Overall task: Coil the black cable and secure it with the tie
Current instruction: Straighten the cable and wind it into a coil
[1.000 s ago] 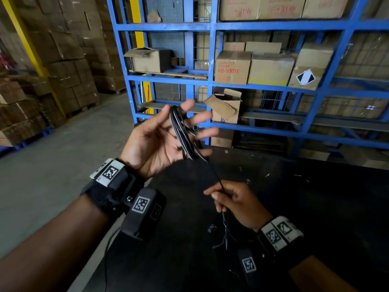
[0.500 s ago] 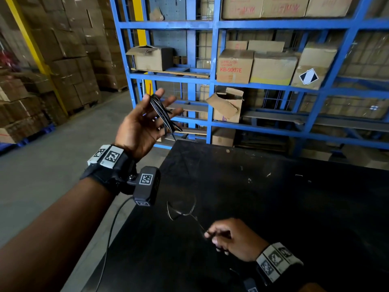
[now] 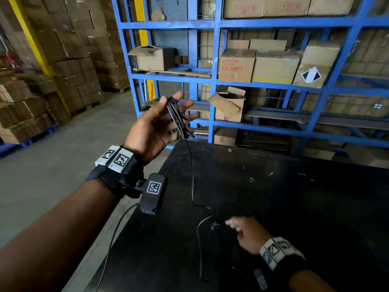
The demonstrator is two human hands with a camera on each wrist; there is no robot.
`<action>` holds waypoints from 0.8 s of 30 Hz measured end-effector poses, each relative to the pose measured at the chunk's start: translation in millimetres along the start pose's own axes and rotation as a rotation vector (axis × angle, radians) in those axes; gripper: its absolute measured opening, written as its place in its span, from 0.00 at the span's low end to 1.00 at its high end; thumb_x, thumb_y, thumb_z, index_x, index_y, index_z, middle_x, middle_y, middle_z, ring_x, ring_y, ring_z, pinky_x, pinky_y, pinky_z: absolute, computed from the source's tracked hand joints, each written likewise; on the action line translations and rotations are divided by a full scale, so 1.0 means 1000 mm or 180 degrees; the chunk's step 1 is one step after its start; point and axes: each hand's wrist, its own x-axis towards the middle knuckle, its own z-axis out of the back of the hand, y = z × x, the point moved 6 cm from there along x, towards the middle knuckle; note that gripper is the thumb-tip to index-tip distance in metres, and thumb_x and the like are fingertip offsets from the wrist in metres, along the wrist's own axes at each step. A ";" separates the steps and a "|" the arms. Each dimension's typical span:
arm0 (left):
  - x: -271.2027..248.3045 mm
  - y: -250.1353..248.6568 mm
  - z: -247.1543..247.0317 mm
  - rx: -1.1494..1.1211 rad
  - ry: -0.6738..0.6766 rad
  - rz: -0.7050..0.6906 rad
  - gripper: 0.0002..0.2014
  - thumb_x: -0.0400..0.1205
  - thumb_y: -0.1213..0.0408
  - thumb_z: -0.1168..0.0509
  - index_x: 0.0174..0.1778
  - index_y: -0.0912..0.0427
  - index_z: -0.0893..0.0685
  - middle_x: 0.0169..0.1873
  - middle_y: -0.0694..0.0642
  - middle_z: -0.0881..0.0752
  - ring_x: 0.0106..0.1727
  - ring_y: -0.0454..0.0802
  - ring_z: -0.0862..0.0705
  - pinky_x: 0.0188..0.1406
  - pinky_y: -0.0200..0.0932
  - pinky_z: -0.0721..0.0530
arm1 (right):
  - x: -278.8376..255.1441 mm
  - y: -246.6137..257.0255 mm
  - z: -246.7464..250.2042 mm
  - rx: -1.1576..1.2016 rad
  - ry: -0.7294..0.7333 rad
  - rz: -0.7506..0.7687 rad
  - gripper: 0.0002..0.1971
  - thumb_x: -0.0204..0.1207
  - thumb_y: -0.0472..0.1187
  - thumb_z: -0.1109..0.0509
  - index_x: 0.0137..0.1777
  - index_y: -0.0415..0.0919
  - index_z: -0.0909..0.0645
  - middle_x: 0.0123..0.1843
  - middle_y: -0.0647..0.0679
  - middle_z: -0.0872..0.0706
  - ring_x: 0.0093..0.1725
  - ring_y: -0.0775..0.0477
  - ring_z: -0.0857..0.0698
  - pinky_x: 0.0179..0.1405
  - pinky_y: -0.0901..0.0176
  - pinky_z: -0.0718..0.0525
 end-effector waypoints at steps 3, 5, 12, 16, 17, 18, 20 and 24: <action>-0.004 0.011 -0.013 0.0043 0.0107 0.0131 0.20 0.94 0.53 0.49 0.75 0.56 0.19 0.78 0.64 0.19 0.77 0.69 0.19 0.79 0.76 0.29 | 0.010 0.038 0.055 0.0430 -0.0933 0.0327 0.27 0.72 0.23 0.37 0.67 0.46 0.14 0.63 0.49 0.09 0.60 0.52 0.11 0.66 0.57 0.15; -0.006 0.016 -0.021 0.0051 0.0182 0.0188 0.20 0.93 0.54 0.49 0.74 0.56 0.18 0.75 0.63 0.16 0.77 0.69 0.19 0.79 0.77 0.29 | 0.009 0.073 0.093 0.1124 -0.1407 0.0701 0.25 0.74 0.23 0.35 0.65 0.46 0.15 0.64 0.50 0.09 0.62 0.53 0.11 0.60 0.59 0.15; -0.009 0.021 -0.033 -0.0019 0.0326 0.0266 0.20 0.93 0.53 0.48 0.72 0.56 0.16 0.75 0.65 0.16 0.77 0.70 0.19 0.80 0.78 0.31 | 0.015 0.187 0.113 0.2551 -0.0341 0.1367 0.29 0.78 0.29 0.28 0.70 0.61 0.30 0.75 0.58 0.21 0.81 0.56 0.27 0.81 0.51 0.33; -0.012 0.018 -0.032 -0.0087 0.0343 0.0358 0.20 0.93 0.52 0.49 0.72 0.55 0.17 0.74 0.64 0.15 0.76 0.68 0.17 0.67 0.64 0.15 | 0.031 0.184 0.099 0.2304 -0.0867 0.1121 0.24 0.76 0.34 0.23 0.68 0.50 0.24 0.67 0.51 0.12 0.71 0.53 0.17 0.80 0.43 0.26; -0.014 0.018 -0.032 -0.0085 0.0366 0.0396 0.20 0.93 0.52 0.49 0.73 0.55 0.17 0.76 0.64 0.16 0.77 0.69 0.18 0.65 0.61 0.15 | 0.035 0.181 0.100 0.2405 -0.1096 0.1001 0.24 0.75 0.34 0.22 0.68 0.47 0.24 0.64 0.50 0.13 0.67 0.54 0.16 0.78 0.42 0.23; -0.015 0.019 -0.031 -0.0079 0.0378 0.0432 0.21 0.93 0.52 0.49 0.73 0.55 0.17 0.77 0.65 0.18 0.78 0.69 0.20 0.65 0.61 0.16 | 0.037 0.180 0.102 0.2543 -0.1225 0.0903 0.25 0.74 0.34 0.20 0.70 0.44 0.24 0.62 0.52 0.15 0.64 0.56 0.16 0.75 0.47 0.20; -0.017 0.023 -0.029 -0.0063 0.0378 0.0503 0.21 0.94 0.53 0.49 0.75 0.57 0.19 0.78 0.66 0.19 0.79 0.71 0.21 0.70 0.65 0.19 | 0.037 0.187 0.105 0.2579 -0.1254 0.0920 0.29 0.75 0.36 0.20 0.74 0.41 0.26 0.59 0.61 0.19 0.59 0.67 0.18 0.62 0.72 0.19; -0.019 0.033 -0.027 0.0019 0.0368 0.0600 0.23 0.93 0.52 0.47 0.78 0.58 0.20 0.76 0.66 0.17 0.78 0.71 0.20 0.82 0.82 0.39 | 0.040 0.202 0.110 0.1686 -0.1325 0.1076 0.23 0.77 0.49 0.22 0.71 0.46 0.18 0.68 0.46 0.13 0.68 0.51 0.16 0.67 0.56 0.19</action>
